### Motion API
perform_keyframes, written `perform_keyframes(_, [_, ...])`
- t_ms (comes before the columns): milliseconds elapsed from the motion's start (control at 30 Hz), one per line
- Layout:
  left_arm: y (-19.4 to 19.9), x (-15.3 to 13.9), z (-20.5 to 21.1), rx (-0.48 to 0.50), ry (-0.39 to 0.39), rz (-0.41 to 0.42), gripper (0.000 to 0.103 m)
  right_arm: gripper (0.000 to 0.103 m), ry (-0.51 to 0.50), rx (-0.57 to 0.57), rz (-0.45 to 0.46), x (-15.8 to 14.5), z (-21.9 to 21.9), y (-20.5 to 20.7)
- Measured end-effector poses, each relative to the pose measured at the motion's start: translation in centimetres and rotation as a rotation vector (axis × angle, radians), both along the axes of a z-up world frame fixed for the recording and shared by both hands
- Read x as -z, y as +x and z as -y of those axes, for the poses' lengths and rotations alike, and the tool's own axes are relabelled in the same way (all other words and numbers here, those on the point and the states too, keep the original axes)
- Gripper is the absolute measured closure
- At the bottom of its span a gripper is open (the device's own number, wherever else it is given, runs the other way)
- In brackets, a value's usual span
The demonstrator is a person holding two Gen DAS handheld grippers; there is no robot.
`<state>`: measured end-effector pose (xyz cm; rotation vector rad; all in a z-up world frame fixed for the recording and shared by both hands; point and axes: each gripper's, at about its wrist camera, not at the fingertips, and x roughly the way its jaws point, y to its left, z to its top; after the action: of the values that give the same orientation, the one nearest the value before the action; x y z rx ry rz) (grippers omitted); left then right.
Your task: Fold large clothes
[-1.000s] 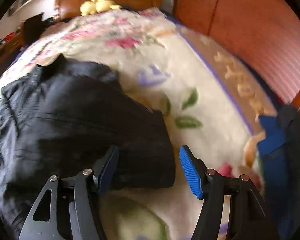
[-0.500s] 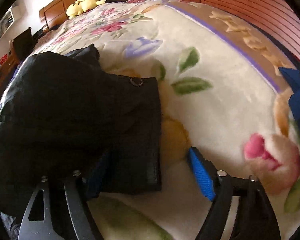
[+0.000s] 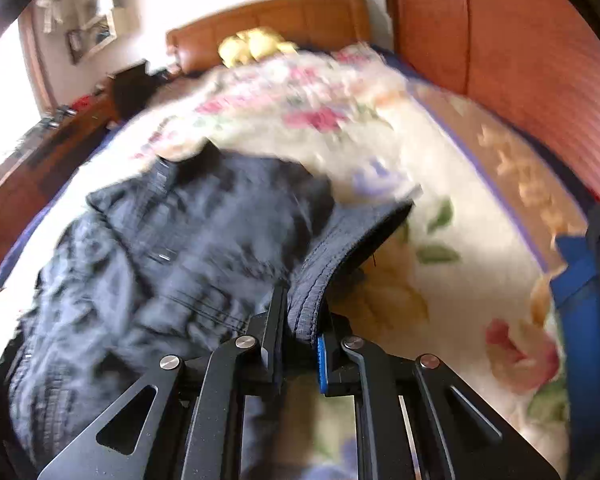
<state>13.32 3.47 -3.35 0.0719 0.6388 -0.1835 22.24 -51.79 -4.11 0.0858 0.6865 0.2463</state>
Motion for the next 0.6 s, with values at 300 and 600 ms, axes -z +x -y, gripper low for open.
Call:
perform_keyframes(300, [1.7, 1.2, 2.6, 0.023, -0.046, -0.051, 0.026, 0.091, 0.035, -0.123, 0.173, -7.2, -2.5, -6.4])
perform_keyframes(600, [0.5, 3.5, -0.9, -0.077, -0.001, -0.086, 0.026, 0.092, 0.025, -0.26, 0.253, -9.4, -5.7, -9.7])
